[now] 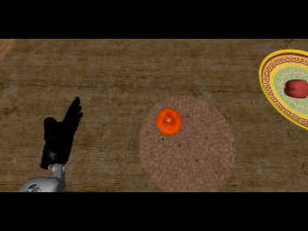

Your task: Pick the bell pepper from the placemat and place it in the plate

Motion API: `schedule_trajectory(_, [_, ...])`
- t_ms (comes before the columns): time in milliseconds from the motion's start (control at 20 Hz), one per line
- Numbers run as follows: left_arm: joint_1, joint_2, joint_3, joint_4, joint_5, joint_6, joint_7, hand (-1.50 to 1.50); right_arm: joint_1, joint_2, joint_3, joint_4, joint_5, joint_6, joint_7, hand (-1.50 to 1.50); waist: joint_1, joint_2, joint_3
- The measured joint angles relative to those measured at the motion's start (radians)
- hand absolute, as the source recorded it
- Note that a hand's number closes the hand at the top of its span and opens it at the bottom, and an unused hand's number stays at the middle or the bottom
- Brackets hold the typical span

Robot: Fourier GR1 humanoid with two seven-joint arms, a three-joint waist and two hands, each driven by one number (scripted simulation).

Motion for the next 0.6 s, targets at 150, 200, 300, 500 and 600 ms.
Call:
schedule_trajectory(150, [0.005, 0.003, 0.001, -0.003, -0.004, 0.001, -0.002, 0.0, 0.01, -0.01, -0.012, 0.003, -0.012, -0.017, 0.004, -1.5, 0.001, -0.001, 0.0])
schedule_trajectory(200, [0.01, 0.009, 0.006, -0.01, 0.001, -0.005, 0.003, 0.0, 0.018, -0.013, -0.017, 0.004, -0.017, -0.025, 0.003, -1.5, 0.001, -0.001, 0.0])
schedule_trajectory(300, [0.014, 0.007, 0.004, -0.018, 0.0, -0.004, 0.002, 0.0, 0.027, -0.022, -0.025, 0.007, -0.024, -0.035, 0.006, -1.5, 0.003, 0.0, 0.001])
schedule_trajectory(500, [0.01, 0.009, 0.009, -0.002, 0.002, -0.008, -0.008, 0.0, 0.038, -0.033, -0.032, 0.008, -0.032, -0.047, 0.011, -1.5, 0.002, 0.001, 0.001])
schedule_trajectory(600, [0.009, 0.016, 0.014, -0.007, 0.008, -0.016, -0.005, 0.0, 0.044, -0.036, -0.032, 0.009, -0.031, -0.055, 0.013, -1.5, 0.004, 0.001, 0.001])
